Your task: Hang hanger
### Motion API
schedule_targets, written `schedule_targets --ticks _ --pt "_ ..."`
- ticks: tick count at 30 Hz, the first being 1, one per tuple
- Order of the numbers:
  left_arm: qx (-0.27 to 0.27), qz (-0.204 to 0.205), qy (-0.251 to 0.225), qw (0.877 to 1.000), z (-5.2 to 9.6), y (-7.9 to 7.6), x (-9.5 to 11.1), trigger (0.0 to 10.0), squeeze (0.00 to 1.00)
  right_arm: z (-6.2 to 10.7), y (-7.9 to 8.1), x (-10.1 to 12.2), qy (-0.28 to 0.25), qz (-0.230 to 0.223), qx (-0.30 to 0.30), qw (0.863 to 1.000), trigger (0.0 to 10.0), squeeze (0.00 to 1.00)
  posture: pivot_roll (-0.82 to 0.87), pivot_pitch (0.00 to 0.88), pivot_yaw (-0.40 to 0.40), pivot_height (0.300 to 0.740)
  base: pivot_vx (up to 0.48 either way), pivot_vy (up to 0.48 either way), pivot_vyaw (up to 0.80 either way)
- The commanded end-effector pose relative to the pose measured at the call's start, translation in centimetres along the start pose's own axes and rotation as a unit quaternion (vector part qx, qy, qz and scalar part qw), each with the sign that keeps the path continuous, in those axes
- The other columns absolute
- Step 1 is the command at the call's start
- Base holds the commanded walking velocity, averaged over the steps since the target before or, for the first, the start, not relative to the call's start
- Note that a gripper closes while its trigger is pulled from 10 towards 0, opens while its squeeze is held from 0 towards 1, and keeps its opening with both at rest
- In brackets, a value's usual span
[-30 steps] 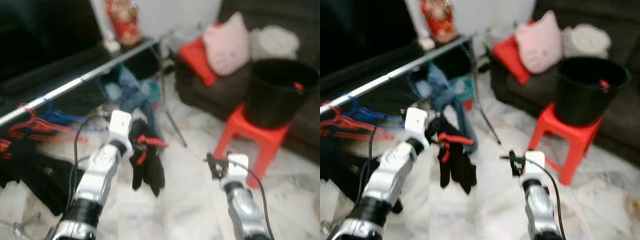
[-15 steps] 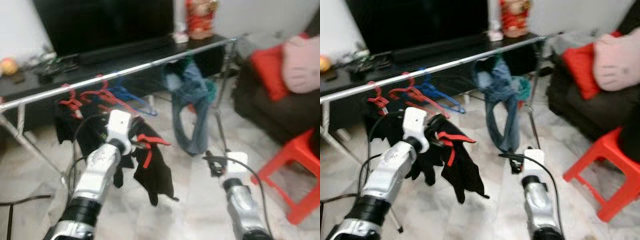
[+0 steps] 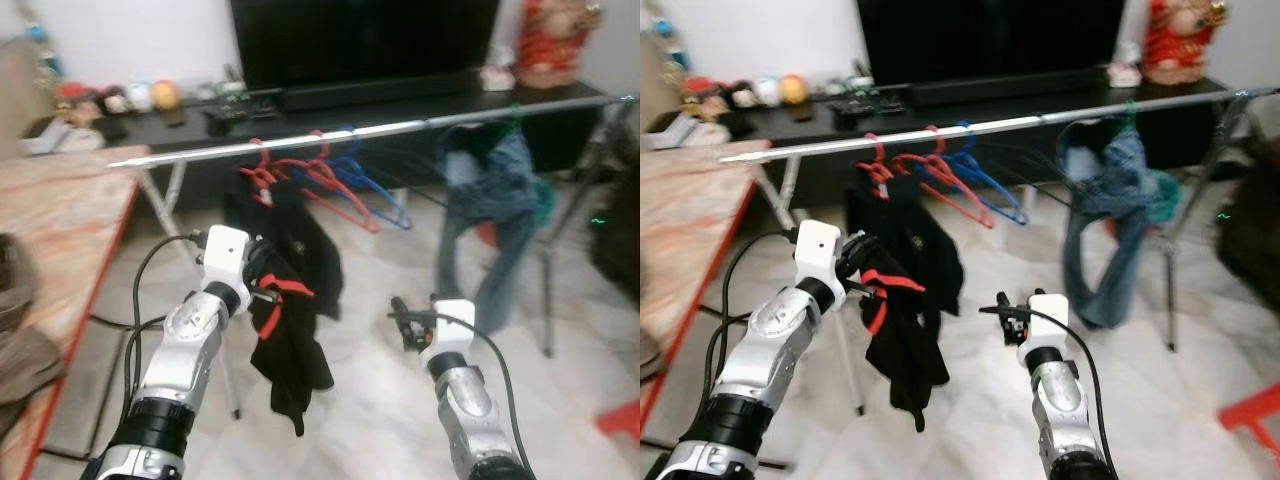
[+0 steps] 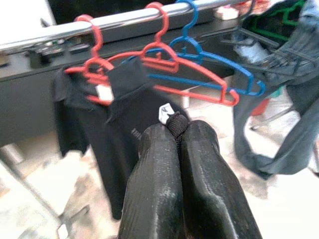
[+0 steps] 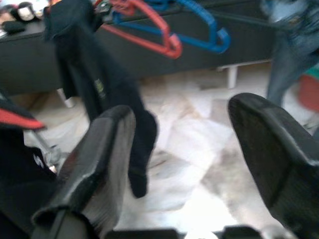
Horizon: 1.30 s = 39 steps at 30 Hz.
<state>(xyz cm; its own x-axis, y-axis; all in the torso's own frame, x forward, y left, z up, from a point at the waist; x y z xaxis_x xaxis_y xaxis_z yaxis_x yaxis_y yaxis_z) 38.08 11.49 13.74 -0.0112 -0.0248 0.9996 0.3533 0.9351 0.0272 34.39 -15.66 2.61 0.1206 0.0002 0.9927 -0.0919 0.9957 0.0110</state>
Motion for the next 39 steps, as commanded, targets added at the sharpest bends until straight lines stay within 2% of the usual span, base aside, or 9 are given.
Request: schedule_targets --ticks 1,15,20,26,33,39 --pt "-0.008 -0.005 -0.012 1.0 -0.29 -0.39 0.84 10.0 0.0 0.12 -0.45 -0.16 0.004 0.0 -0.006 1.0 10.0 0.0 0.03 0.0 0.059 0.74 0.0 0.0 0.43" --pt "0.004 -0.011 -0.009 1.0 -0.22 0.01 0.64 10.0 0.0 0.03 -0.55 -0.16 0.007 -0.013 -0.008 1.0 10.0 0.0 0.03 0.0 0.056 0.74 0.0 0.0 0.0" --pt "0.012 -0.009 -0.008 1.0 -0.18 0.38 0.6 10.0 0.0 -0.08 -0.36 0.33 -0.003 0.007 -0.004 1.0 10.0 0.0 0.03 0.0 0.056 0.74 0.0 -0.283 0.48" --pt "0.012 -0.007 -0.009 1.0 -0.15 0.4 0.63 10.0 0.0 -0.07 -0.21 0.41 -0.008 -0.018 -0.003 1.0 10.0 0.0 0.03 0.0 0.057 0.74 0.0 -0.314 0.4" --pt "0.011 -0.006 -0.008 1.0 -0.15 0.36 0.62 10.0 0.0 -0.06 -0.21 0.39 -0.006 -0.009 0.0 1.0 10.0 0.0 0.03 0.0 0.056 0.74 0.0 -0.352 0.0" --pt "0.014 -0.002 -0.007 1.0 -0.17 0.43 0.62 10.0 0.0 -0.03 -0.31 0.23 -0.002 -0.012 -0.004 1.0 10.0 0.0 0.03 0.0 0.058 0.74 0.0 -0.327 0.52"
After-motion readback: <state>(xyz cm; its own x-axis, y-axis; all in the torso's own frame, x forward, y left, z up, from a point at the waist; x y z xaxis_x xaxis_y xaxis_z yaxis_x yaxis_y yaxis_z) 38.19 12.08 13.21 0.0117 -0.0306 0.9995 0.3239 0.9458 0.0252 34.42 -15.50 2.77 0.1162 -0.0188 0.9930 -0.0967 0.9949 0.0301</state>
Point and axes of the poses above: a point about 5 cm out from each wrist's last joint towards the gripper, its own z axis pointing back from the gripper into the wrist, its own x axis along the axis of the wrist's last joint, y = z × x, the point moved 5 cm from there along -z, pointing out of the wrist towards the gripper, and after that the axes turned 1 degree about z, right-handed, at the moved point
